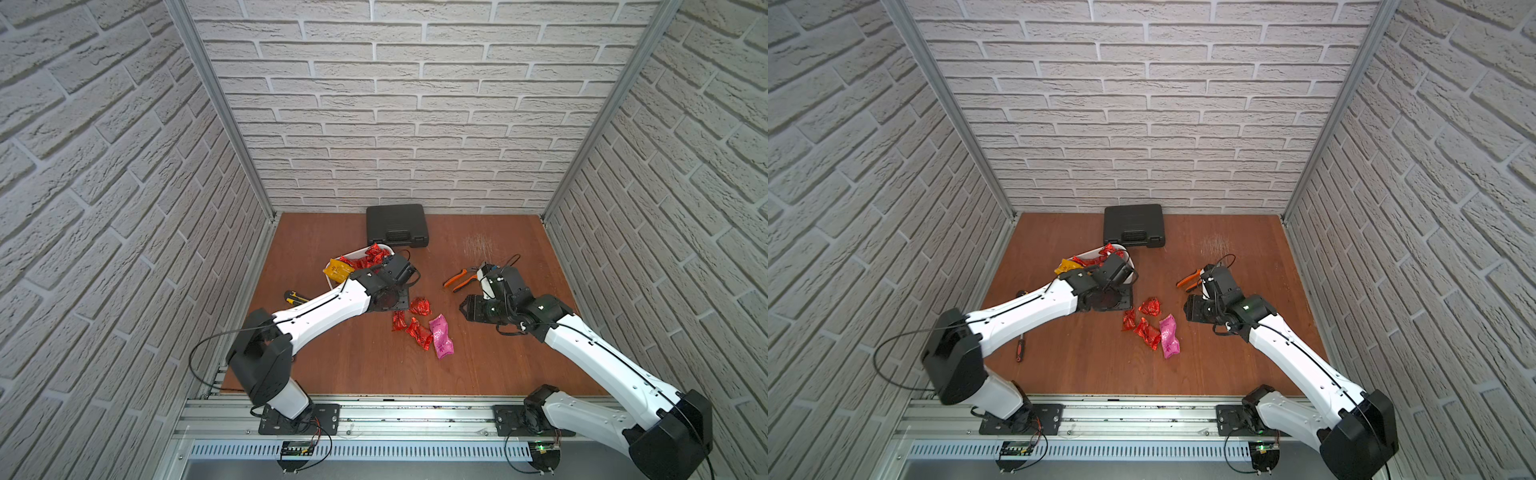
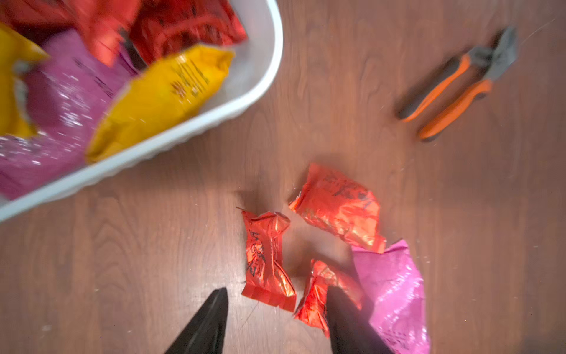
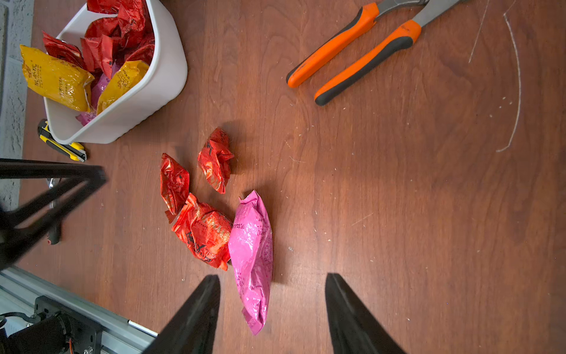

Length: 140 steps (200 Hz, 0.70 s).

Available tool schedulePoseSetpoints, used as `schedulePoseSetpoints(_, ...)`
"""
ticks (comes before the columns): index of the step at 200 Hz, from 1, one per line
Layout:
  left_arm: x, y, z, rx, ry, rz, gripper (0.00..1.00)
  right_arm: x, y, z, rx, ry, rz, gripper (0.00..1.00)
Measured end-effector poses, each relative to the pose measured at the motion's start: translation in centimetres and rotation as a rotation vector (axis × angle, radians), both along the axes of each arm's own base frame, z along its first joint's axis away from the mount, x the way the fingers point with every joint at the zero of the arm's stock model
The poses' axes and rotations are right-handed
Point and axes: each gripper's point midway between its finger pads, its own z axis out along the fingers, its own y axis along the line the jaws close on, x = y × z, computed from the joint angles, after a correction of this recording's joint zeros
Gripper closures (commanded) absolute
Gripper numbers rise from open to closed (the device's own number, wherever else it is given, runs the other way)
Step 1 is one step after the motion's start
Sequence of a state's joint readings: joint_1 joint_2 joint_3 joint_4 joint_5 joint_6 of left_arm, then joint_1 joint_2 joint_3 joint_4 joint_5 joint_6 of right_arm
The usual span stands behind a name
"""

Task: Take the tea bags out of the storage box
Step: Place the tea bag at the center of the board, then pick up the tea bag from the storage box.

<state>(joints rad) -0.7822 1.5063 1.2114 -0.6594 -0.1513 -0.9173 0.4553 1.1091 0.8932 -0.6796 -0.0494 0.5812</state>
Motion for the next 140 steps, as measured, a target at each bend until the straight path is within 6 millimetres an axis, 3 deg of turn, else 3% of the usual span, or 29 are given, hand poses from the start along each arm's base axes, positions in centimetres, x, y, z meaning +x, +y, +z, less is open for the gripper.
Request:
schedulePoseSetpoints(16,1.4,2.8,3.1,-0.062,-0.071,0.101,0.44,1.0,0.9,0.3,-0.01,-0.007,0.03,0.4)
schedulePoseSetpoints(33,3.0,8.1,5.2,-0.097,-0.131,0.259,0.44,2.5,2.9,0.9,-0.017,-0.03,0.093,0.4)
schedulePoseSetpoints(62,4.0,16.9,5.5,-0.114,-0.156,0.503,0.43,5.3,7.2,2.4,-0.025,-0.094,0.229,0.4)
schedulePoseSetpoints(82,3.9,21.3,4.9,-0.132,-0.142,0.624,0.43,7.3,10.2,2.8,-0.039,-0.125,0.326,0.41)
schedulePoseSetpoints(113,3.4,25.4,3.0,-0.165,-0.093,0.736,0.43,10.5,15.2,2.3,-0.042,-0.133,0.461,0.41)
schedulePoseSetpoints(140,3.1,26.6,1.7,-0.192,-0.067,0.766,0.42,13.5,20.5,1.6,0.002,-0.134,0.571,0.4)
